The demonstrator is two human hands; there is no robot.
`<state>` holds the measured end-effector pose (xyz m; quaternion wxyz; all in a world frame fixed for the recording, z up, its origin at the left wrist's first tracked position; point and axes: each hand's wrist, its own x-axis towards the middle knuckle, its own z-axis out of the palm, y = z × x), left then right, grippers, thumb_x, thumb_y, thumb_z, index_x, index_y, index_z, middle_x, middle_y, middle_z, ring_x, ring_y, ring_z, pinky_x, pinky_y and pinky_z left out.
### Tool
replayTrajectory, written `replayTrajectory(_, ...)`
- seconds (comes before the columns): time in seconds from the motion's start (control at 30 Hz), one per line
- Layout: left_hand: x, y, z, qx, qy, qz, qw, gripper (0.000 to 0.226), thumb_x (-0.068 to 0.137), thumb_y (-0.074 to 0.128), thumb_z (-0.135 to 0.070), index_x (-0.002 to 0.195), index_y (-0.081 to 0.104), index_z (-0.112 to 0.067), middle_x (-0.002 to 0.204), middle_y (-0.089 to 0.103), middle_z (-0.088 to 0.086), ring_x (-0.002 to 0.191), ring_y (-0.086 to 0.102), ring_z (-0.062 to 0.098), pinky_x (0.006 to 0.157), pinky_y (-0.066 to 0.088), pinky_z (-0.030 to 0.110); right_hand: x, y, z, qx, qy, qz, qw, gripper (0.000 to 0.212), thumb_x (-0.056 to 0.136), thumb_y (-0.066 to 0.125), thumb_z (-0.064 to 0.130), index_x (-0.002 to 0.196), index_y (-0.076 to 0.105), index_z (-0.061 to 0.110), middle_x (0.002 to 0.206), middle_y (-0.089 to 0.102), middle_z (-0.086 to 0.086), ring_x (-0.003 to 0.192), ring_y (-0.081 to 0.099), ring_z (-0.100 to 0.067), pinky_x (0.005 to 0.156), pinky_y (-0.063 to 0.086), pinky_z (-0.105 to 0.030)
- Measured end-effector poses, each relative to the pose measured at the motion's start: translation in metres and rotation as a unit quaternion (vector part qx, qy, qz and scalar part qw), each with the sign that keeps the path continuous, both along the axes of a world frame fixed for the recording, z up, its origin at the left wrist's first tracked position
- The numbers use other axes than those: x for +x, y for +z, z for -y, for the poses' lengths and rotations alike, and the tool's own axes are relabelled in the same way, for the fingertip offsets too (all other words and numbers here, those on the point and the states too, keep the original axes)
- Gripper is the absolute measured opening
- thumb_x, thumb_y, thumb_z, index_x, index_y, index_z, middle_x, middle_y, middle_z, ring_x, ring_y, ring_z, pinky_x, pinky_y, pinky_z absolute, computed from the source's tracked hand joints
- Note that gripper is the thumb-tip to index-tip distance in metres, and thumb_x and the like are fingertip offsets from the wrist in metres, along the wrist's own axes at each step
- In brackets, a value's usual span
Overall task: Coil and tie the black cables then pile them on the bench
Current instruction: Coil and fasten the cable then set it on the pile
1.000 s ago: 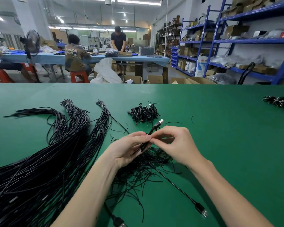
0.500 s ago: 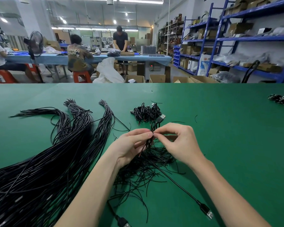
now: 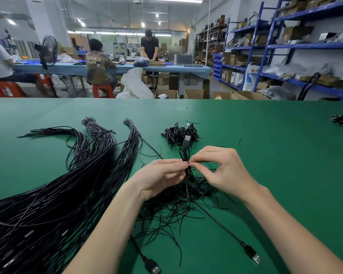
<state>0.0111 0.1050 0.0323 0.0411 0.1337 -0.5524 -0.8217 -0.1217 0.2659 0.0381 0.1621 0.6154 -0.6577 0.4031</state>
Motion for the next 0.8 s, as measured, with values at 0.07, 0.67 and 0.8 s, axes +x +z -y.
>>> replayTrajectory(0.07, -0.003, -0.001, -0.002, -0.025, 0.029, -0.028, 0.999, 0.02, 0.07, 0.08, -0.012, 0.089, 0.079, -0.006, 0.083, 0.073, 0.003, 0.07, 0.067, 0.01, 0.074, 0.057, 0.019, 0.003, 0.0, 0.0, -0.01, -0.018, 0.0, 1.0, 0.006, 0.087, 0.08, 0.01, 0.09, 0.081, 0.016, 0.087, 0.074, 0.012, 0.079, 0.068, 0.0, 0.077, 0.054, -0.017)
replayTrajectory(0.67, 0.001, -0.001, 0.0, -0.131, 0.083, -0.1, 0.983, 0.031, 0.065, 0.088, -0.026, 0.09, 0.082, -0.01, 0.087, 0.075, 0.006, 0.075, 0.066, 0.012, 0.076, 0.054, 0.019, 0.012, 0.006, 0.004, 0.058, -0.013, 0.328, 0.943, 0.005, 0.087, 0.078, 0.031, 0.084, 0.082, 0.03, 0.081, 0.078, 0.005, 0.073, 0.075, -0.016, 0.075, 0.064, -0.041)
replayTrajectory(0.8, 0.001, -0.002, 0.001, -0.124, 0.057, -0.087, 0.987, 0.028, 0.064, 0.091, -0.023, 0.086, 0.081, -0.009, 0.082, 0.074, 0.006, 0.074, 0.066, 0.013, 0.075, 0.054, 0.021, 0.008, 0.014, -0.001, 0.092, 0.032, 0.383, 0.918, 0.009, 0.09, 0.078, 0.017, 0.084, 0.083, 0.019, 0.076, 0.077, -0.007, 0.067, 0.069, -0.015, 0.066, 0.062, -0.034)
